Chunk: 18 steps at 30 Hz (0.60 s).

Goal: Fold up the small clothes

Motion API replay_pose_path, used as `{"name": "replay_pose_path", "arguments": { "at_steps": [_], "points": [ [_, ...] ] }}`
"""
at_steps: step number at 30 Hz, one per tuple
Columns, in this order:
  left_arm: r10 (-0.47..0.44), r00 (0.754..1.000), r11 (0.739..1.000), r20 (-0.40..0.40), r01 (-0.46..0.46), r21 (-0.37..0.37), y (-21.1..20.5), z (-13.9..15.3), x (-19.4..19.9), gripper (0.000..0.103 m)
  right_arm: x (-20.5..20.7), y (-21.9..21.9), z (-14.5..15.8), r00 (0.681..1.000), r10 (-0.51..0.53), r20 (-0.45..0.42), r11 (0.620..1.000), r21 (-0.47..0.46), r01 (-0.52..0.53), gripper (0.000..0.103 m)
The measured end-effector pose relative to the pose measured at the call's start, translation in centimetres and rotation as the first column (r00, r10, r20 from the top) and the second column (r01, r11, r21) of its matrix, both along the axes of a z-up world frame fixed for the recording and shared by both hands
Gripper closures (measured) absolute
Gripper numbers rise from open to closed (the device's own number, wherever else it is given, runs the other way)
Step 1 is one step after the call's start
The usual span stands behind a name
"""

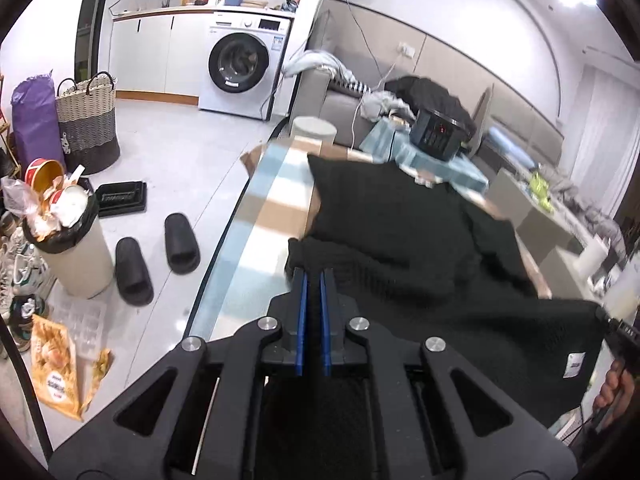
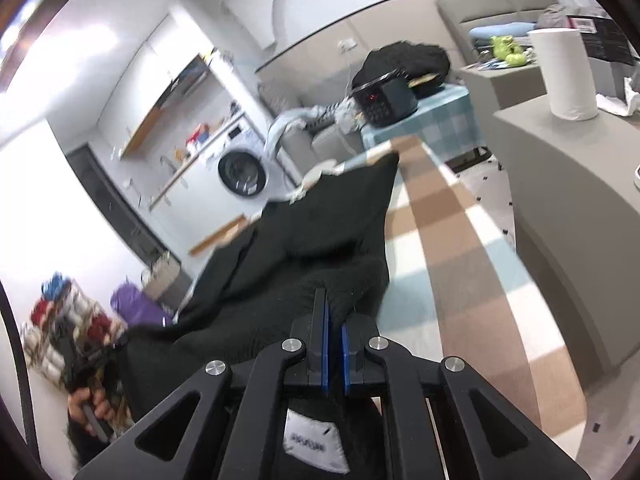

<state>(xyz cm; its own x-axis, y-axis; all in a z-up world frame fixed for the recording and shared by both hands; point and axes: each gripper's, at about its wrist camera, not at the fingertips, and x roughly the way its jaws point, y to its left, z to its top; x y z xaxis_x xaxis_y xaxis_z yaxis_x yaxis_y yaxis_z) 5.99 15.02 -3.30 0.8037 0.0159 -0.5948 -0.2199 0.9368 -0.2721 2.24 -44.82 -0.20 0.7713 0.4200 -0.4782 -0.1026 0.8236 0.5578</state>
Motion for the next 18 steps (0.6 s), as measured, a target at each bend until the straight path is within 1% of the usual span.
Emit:
{"name": "replay_pose_path", "arguments": {
  "at_steps": [4,6,9,11,12,13,14,15,16,17,18],
  "points": [
    [0.010,1.000,1.000,0.003,-0.009,-0.008,1.1,0.4,3.6,0.099,2.7,-0.4,0.5,0.996,-0.084,0.009,0.996,0.035,0.084,0.098],
    [0.012,1.000,1.000,-0.011,-0.013,-0.016,1.5,-0.1,5.9,0.099,4.9,-0.2,0.1,0.993,-0.114,-0.024,0.992,0.046,0.115,0.098],
    [0.020,0.998,1.000,-0.056,-0.020,-0.007,1.7,-1.3,9.5,0.099,8.3,0.3,-1.1,0.985,-0.149,-0.090,0.988,0.023,0.152,0.098],
    [0.038,0.993,0.999,-0.109,-0.038,0.007,1.7,-2.8,11.7,0.098,10.3,0.5,-2.1,0.975,-0.168,-0.144,0.986,-0.007,0.169,0.090],
    [0.043,0.990,0.999,-0.134,-0.043,0.001,1.7,-3.5,12.2,0.098,11.5,0.6,-2.9,0.965,-0.177,-0.193,0.984,-0.035,0.173,0.083],
    [0.047,0.985,0.999,-0.166,-0.050,-0.013,1.9,-4.2,12.7,0.097,12.2,0.7,-3.4,0.957,-0.180,-0.229,0.984,-0.051,0.172,0.079],
    [0.054,0.979,0.997,-0.196,-0.062,-0.038,2.1,-5.0,13.1,0.097,12.7,0.6,-4.0,0.947,-0.177,-0.268,0.984,-0.058,0.167,0.079],
    [0.056,0.978,0.996,-0.203,-0.068,-0.054,2.3,-5.5,13.1,0.091,12.9,0.4,-4.5,0.941,-0.165,-0.296,0.986,-0.051,0.157,0.078],
    [0.056,0.977,0.995,-0.205,-0.071,-0.065,2.5,-6.0,13.0,0.077,12.8,0.2,-4.8,0.940,-0.153,-0.306,0.988,-0.040,0.148,0.072],
    [0.057,0.977,0.995,-0.205,-0.073,-0.072,2.7,-6.5,13.0,0.059,12.7,-0.1,-5.0,0.942,-0.151,-0.301,0.989,-0.035,0.147,0.066],
    [0.066,0.976,0.994,-0.207,-0.083,-0.075,2.8,-7.1,13.0,0.052,12.5,-0.3,-5.2,0.943,-0.156,-0.293,0.988,-0.040,0.151,0.054]
  ]
}}
